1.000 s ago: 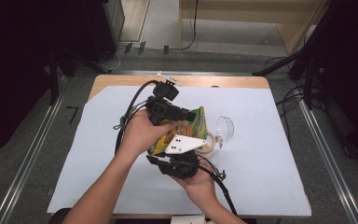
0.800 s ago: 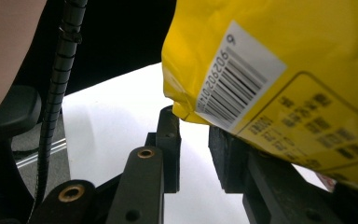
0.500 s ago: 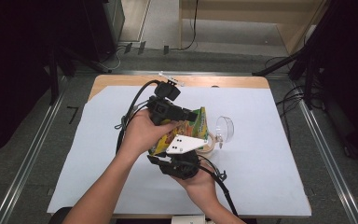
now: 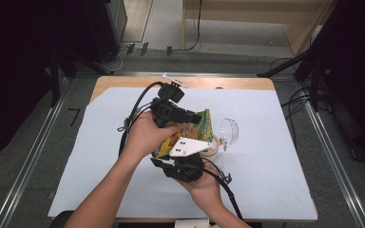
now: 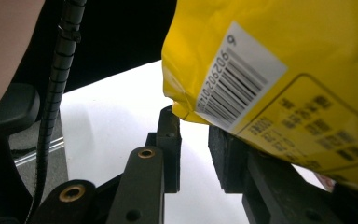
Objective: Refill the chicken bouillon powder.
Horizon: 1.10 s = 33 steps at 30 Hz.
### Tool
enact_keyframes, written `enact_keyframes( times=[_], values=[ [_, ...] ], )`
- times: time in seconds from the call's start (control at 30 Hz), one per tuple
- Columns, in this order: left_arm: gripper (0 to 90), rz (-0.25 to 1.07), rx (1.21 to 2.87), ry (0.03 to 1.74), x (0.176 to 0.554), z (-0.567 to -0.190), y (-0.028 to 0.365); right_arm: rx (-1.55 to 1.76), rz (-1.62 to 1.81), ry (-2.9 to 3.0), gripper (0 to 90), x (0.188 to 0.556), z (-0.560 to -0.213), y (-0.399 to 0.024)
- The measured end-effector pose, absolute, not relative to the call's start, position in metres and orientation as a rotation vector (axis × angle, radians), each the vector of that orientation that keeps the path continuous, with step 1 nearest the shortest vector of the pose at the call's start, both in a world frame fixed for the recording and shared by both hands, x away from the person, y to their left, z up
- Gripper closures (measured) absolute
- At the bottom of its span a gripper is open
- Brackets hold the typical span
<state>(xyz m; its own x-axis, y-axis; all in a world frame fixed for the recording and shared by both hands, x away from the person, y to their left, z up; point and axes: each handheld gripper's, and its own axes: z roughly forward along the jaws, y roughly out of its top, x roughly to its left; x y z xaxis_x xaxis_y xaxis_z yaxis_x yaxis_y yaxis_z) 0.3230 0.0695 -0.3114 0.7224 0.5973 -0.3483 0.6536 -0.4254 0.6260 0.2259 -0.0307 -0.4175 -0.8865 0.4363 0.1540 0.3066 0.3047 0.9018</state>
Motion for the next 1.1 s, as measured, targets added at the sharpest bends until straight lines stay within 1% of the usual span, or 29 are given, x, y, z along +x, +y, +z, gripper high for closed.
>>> enact_keyframes(
  times=[1.1],
  values=[
    [78.8,-0.096,2.143,0.946,0.3238,-0.3099,0.0703,0.699,1.642,2.439,76.0,0.2258,-0.4144,-0.0311]
  ],
)
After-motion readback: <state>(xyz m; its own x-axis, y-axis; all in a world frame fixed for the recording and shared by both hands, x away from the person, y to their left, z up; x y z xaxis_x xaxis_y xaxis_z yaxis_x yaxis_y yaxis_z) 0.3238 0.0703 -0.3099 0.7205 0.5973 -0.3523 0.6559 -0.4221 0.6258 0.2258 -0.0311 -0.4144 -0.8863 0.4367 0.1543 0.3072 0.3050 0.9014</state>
